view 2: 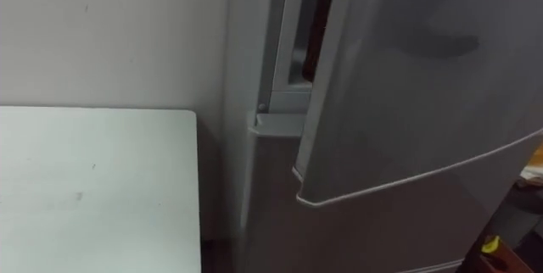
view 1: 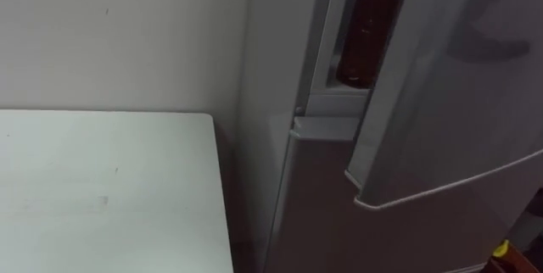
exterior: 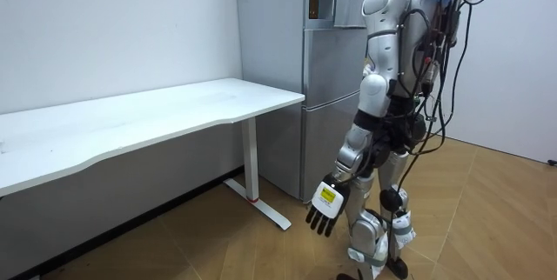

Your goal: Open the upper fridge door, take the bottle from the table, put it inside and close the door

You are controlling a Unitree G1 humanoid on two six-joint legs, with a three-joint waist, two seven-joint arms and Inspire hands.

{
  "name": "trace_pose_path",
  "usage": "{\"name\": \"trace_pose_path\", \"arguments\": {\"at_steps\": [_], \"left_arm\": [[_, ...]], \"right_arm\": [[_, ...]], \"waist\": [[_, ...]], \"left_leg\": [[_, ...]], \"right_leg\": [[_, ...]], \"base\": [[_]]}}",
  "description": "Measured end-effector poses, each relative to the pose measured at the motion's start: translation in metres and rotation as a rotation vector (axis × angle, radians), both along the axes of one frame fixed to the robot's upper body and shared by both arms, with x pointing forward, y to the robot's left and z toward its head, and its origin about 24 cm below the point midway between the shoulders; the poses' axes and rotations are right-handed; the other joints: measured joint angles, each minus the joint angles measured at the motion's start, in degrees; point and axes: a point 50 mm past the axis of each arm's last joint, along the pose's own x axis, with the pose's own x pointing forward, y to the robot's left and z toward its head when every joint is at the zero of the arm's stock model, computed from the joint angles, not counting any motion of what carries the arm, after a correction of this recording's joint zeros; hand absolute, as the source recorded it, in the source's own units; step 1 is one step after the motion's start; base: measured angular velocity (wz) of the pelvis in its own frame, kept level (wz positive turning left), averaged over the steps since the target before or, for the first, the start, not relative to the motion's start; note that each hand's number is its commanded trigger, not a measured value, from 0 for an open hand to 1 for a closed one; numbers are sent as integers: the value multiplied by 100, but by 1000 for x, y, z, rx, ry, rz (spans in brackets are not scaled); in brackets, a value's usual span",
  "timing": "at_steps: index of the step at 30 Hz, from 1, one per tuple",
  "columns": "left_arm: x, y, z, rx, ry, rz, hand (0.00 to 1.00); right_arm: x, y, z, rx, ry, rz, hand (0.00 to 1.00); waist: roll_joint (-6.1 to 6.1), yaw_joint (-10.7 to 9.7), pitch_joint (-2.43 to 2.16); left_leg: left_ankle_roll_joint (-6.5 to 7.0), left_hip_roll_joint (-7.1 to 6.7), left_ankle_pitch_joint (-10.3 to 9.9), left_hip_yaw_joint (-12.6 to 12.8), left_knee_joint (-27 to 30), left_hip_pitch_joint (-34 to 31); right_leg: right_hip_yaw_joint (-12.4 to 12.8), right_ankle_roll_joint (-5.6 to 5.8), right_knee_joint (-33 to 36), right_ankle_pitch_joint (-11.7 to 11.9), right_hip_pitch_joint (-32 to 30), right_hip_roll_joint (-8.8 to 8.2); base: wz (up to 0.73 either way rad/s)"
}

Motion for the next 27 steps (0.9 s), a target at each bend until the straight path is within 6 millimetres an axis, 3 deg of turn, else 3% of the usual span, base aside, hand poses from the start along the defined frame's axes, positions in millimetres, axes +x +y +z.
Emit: {"name": "trace_pose_path", "arguments": {"at_steps": [20, 27], "left_arm": [[5, -4, -2, -50, 6, -31, 0], [5, -6, -2, -86, -1, -42, 0]], "right_arm": [[18, 29, -10, -65, 179, 192, 0], [27, 39, -1, -87, 184, 254, 0]], "waist": [[8, 62, -5], [99, 156, -27]], "left_leg": [[0, -2, -1, -86, 33, -31], [-1, 6, 0, -175, 125, -96]], "right_leg": [[-90, -1, -13, 3, 86, -8], [-202, -9, -13, 8, 123, -14]], "base": [[2], [8]]}}
